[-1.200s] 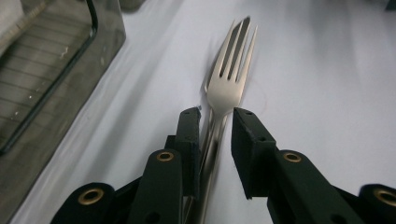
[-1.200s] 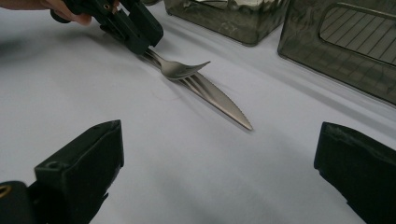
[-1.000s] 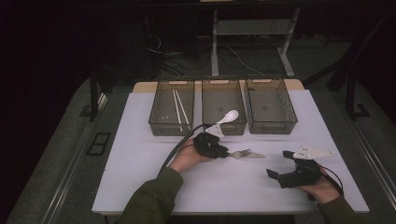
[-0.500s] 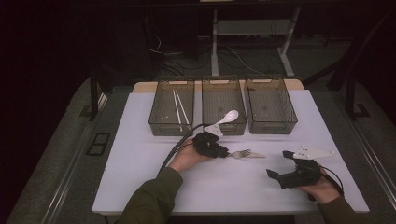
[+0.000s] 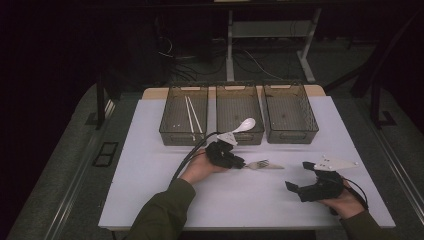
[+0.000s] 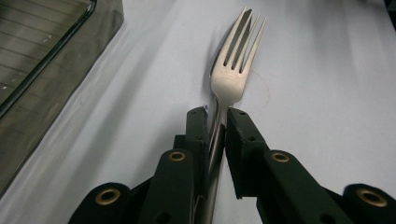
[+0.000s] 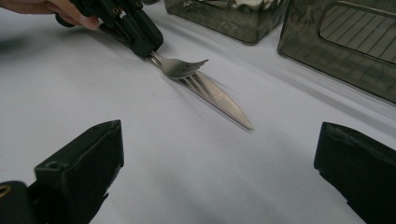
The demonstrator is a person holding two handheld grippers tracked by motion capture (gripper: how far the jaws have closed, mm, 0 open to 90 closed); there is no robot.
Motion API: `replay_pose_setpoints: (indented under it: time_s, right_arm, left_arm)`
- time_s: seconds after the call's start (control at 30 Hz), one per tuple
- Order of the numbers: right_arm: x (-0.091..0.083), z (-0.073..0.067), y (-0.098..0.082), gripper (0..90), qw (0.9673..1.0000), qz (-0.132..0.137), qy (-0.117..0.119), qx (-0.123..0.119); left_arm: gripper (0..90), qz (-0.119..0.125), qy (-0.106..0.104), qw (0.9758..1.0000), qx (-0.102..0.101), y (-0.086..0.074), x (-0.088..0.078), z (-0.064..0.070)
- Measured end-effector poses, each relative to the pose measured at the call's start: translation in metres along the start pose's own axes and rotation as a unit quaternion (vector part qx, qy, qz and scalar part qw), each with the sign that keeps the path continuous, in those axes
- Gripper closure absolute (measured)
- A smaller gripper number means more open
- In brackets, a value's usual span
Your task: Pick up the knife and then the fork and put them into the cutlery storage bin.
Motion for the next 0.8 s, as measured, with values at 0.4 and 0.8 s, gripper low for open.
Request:
replay_pose_setpoints:
  time_s: [0.4, 0.8]
  right_arm:
    - [0.0000, -0.0001, 0.0001, 1.4, 1.0000, 0.000, 0.000, 0.000]
    - [-0.0002, 0.0000, 0.0002, 1.5, 1.0000, 0.002, -0.001, -0.001]
  left_arm:
    - [86.7, 0.006, -0.001, 0.9999, -0.014, -0.0009, -0.0054, -0.0030]
    - [87.0, 0.001, 0.016, 0.9999, -0.004, 0.0026, -0.0025, 0.0017]
Point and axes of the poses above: each handheld gripper's, and its own axes: x roughly forward along the jaws, y roughly out of its top, z roughly to its right, the point moved 4 cm from there along x, roughly forward along the jaws, and after that the axes turned 4 degrees about x, right-handed, at the moved point
